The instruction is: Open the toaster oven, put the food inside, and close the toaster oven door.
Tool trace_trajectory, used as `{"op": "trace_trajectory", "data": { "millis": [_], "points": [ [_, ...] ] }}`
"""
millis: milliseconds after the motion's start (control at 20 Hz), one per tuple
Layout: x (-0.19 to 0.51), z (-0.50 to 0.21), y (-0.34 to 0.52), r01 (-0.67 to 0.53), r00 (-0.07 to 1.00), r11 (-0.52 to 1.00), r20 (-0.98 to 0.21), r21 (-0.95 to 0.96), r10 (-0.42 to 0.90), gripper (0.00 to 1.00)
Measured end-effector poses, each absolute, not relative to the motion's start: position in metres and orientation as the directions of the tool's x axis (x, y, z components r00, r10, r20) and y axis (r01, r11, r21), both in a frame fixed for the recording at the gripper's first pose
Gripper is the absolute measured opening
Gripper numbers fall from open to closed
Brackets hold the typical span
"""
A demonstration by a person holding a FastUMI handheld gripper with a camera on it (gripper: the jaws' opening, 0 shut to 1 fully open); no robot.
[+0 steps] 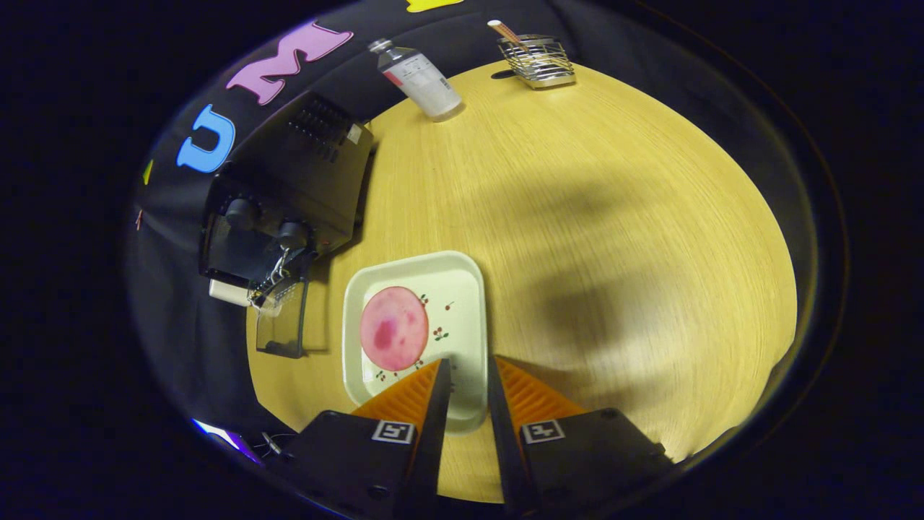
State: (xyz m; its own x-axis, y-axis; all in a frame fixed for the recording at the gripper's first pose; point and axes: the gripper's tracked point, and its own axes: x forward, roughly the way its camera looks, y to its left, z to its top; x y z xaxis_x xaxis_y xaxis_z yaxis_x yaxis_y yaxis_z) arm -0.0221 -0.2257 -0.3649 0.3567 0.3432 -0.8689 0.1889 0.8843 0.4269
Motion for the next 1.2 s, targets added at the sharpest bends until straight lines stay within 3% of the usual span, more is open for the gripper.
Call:
{"op": "trace_trajectory", "data": {
  "millis": [150,250,550,750,950,1200],
  "points": [
    [-0.022,-0.368,-0.229,0.199,0.359,0.899,-0.883,0.389,0.303,0.18],
    [-0.023,-0.368,-0.23,0.155,0.37,0.929,-0.891,0.336,0.261,0.12],
    [-0.022,-0.367,-0.223,0.034,0.372,0.982,-0.914,0.188,0.162,0.12],
    [-0.022,-0.366,-0.221,-0.01,0.39,0.979,-0.901,0.201,0.189,0.11],
    [-0.025,-0.366,-0.219,0.001,0.386,0.958,-0.884,0.287,0.265,0.08],
    [-0.042,-0.368,-0.202,0.153,0.32,0.873,-0.859,0.464,0.4,0.07]
  ]
}}
